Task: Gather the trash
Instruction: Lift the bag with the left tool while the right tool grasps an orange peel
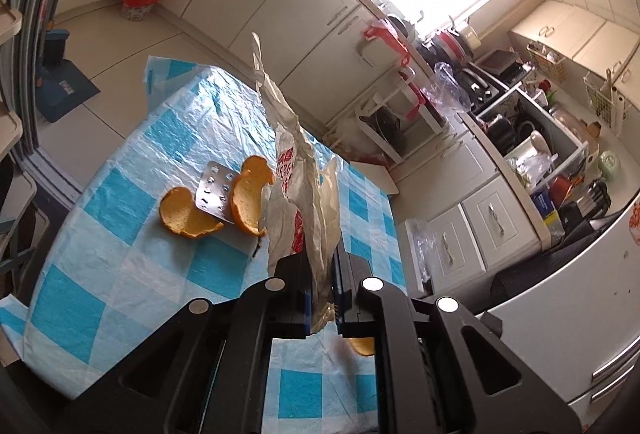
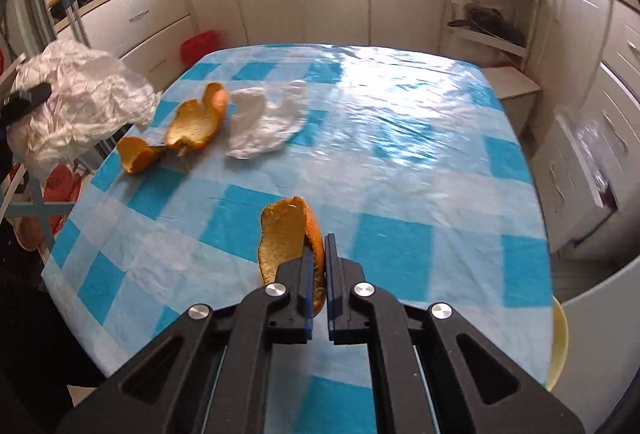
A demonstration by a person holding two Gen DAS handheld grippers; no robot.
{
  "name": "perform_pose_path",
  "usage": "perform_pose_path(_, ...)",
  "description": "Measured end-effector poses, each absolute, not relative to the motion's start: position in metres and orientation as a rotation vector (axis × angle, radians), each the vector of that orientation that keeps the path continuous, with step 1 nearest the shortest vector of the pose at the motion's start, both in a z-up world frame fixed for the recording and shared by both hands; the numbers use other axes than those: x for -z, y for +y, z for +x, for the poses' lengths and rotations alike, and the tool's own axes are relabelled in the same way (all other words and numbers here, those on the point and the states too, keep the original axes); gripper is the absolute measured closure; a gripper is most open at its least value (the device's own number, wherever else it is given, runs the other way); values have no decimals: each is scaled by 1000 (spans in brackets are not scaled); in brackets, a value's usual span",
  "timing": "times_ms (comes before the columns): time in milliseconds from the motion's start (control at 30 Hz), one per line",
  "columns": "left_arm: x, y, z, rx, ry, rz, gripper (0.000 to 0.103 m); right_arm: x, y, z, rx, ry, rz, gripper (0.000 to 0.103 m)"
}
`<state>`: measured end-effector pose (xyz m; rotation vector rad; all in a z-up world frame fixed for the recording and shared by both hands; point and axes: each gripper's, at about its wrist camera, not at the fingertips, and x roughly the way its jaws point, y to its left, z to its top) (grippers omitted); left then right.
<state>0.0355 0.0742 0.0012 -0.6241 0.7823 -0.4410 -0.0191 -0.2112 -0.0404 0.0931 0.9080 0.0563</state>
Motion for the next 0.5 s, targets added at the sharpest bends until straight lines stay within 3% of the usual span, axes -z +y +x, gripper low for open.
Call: perform_pose_path(500,22,-35,16,515,857,-293,95,41,-278,-47,33,849,239,98)
